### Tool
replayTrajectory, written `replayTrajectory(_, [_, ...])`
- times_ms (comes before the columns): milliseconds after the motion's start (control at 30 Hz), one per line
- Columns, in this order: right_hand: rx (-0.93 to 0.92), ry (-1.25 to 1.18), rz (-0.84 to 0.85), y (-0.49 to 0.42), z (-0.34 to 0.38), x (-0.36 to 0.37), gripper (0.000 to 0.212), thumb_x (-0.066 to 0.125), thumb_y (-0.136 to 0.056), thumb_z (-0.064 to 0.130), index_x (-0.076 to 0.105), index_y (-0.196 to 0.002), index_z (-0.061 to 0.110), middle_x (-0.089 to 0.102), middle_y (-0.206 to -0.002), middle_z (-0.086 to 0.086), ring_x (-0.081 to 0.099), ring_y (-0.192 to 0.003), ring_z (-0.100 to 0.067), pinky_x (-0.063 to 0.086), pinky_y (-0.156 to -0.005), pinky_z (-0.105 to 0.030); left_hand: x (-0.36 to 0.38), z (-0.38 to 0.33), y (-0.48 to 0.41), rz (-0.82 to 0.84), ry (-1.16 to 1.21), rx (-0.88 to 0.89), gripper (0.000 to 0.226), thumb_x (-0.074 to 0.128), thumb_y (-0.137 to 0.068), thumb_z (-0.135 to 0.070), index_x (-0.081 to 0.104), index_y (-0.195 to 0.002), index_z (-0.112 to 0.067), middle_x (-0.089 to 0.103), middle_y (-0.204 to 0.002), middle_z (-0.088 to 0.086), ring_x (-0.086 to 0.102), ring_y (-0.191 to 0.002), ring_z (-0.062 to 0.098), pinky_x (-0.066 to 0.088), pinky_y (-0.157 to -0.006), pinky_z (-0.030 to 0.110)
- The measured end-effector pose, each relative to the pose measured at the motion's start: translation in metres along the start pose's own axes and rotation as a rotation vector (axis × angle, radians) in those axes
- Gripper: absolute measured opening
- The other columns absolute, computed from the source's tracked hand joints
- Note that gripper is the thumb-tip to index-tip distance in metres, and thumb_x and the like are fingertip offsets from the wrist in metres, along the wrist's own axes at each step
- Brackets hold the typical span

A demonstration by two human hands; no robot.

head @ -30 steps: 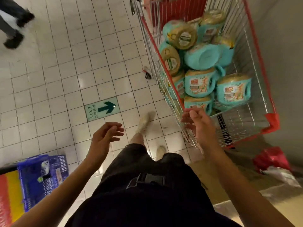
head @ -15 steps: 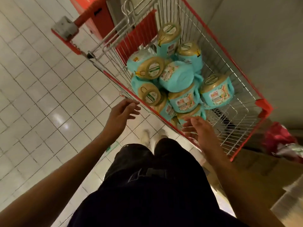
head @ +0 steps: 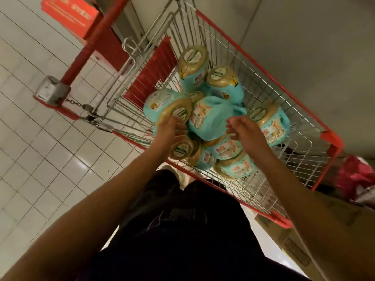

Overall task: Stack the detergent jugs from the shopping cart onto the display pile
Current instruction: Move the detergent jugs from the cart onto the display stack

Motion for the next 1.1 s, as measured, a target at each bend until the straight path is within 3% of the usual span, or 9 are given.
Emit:
replayTrajectory(67, [-0.017, 0.095, -0.025, -0.034, 0.018, 0.000, 0.032, 0.053, -0.111, 0.027, 0.065, -0.124, 0.001, 0.069, -0.120, -0.014, 0.065, -0.108, -0.024, 0.053, -0.091, -0.037, 0.019, 0.014, -0.014, 0.029, 0.038, -0.135, 0.024, 0.047, -0.109, -0.027, 0.060, -0.105, -0.008, 0.067, -0.096, 0.011, 0.066, -0.087, 0.026, 0.055, -0.076, 0.035])
replayTrajectory(167, [-0.093, 0.206, -0.103, -0.082, 0.042, 0.002, 0.025, 0.055, -0.109, 0.034, 0.067, -0.116, 0.013, 0.069, -0.118, -0.004, 0.063, -0.106, -0.015, 0.048, -0.081, -0.025, 0.035, 0.027, -0.031, 0.036, 0.095, -0.246, 0.026, 0.046, -0.110, -0.036, 0.058, -0.109, -0.013, 0.058, -0.093, 0.007, 0.056, -0.081, 0.019, 0.049, -0.075, 0.031])
replayTrajectory(233, [-0.119, 0.273, -0.111, -0.115, 0.049, 0.012, 0.026, 0.056, -0.108, 0.033, 0.067, -0.120, 0.013, 0.069, -0.119, -0.002, 0.062, -0.107, -0.013, 0.048, -0.088, -0.027, 0.042, 0.029, -0.044, 0.045, 0.157, -0.287, 0.034, 0.051, -0.108, -0.043, 0.058, -0.127, -0.015, 0.061, -0.098, 0.005, 0.057, -0.081, 0.018, 0.050, -0.082, 0.032])
replayTrajectory(333, [-0.049, 0.372, -0.056, -0.158, 0.040, 0.032, 0.024, 0.058, -0.107, 0.032, 0.065, -0.122, 0.016, 0.068, -0.121, 0.001, 0.062, -0.113, -0.016, 0.048, -0.095, -0.032, 0.048, 0.035, -0.061, 0.020, 0.214, -0.370, 0.037, 0.056, -0.105, -0.051, 0.061, -0.119, -0.017, 0.071, -0.109, 0.006, 0.067, -0.091, 0.022, 0.059, -0.064, 0.033])
replayTrajectory(500, [0.110, 0.525, 0.006, -0.214, 0.006, 0.046, 0.037, 0.055, -0.107, 0.035, 0.066, -0.131, 0.009, 0.068, -0.135, -0.016, 0.063, -0.124, -0.033, 0.039, -0.086, -0.027, 0.069, 0.060, -0.085, 0.040, 0.309, -0.481, 0.063, 0.046, -0.105, -0.062, 0.053, -0.147, -0.015, 0.064, -0.141, 0.014, 0.062, -0.128, 0.036, 0.050, -0.113, 0.055])
replayTrajectory(600, [0.164, 0.596, 0.118, -0.234, -0.021, 0.054, 0.044, 0.051, -0.108, 0.042, 0.065, -0.137, 0.012, 0.067, -0.137, -0.018, 0.064, -0.124, -0.036, 0.043, -0.088, -0.031, 0.083, 0.070, -0.094, 0.089, 0.399, -0.510, 0.069, 0.045, -0.103, -0.068, 0.051, -0.152, -0.020, 0.060, -0.150, 0.015, 0.058, -0.135, 0.040, 0.047, -0.114, 0.061])
replayTrajectory(800, [0.266, 0.517, 0.291, -0.253, -0.045, 0.062, 0.065, 0.050, -0.108, 0.053, 0.040, -0.162, 0.017, 0.046, -0.162, -0.012, 0.049, -0.144, -0.032, 0.046, -0.116, -0.045, 0.102, 0.080, -0.099, 0.093, 0.469, -0.528, 0.089, 0.053, -0.089, -0.083, 0.046, -0.156, -0.025, 0.056, -0.154, 0.017, 0.056, -0.137, 0.042, 0.043, -0.114, 0.066])
replayTrajectory(967, [0.235, 0.590, 0.304, -0.233, -0.037, 0.057, 0.071, 0.047, -0.108, 0.057, 0.030, -0.166, 0.021, 0.036, -0.169, -0.009, 0.040, -0.151, -0.031, 0.035, -0.124, -0.045, 0.098, 0.075, -0.095, 0.092, 0.439, -0.597, 0.090, 0.061, -0.088, -0.079, 0.036, -0.159, -0.031, 0.047, -0.161, 0.013, 0.048, -0.143, 0.043, 0.043, -0.114, 0.067])
replayTrajectory(1100, [0.319, 0.458, 0.220, -0.197, -0.024, 0.029, 0.074, 0.039, -0.105, 0.068, 0.041, -0.160, 0.019, 0.046, -0.162, -0.013, 0.048, -0.144, -0.033, 0.037, -0.118, -0.037, 0.101, 0.057, -0.078, 0.192, 0.399, -0.587, 0.076, 0.071, -0.087, -0.069, 0.050, -0.142, -0.022, 0.064, -0.143, 0.013, 0.061, -0.132, 0.039, 0.046, -0.112, 0.065])
Point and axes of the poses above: each hand's wrist, its own y-axis away from the middle knuckle, its own x-axis out of the palm, z = x × y, the point moved 8 cm from there along -y, towards the middle knuckle
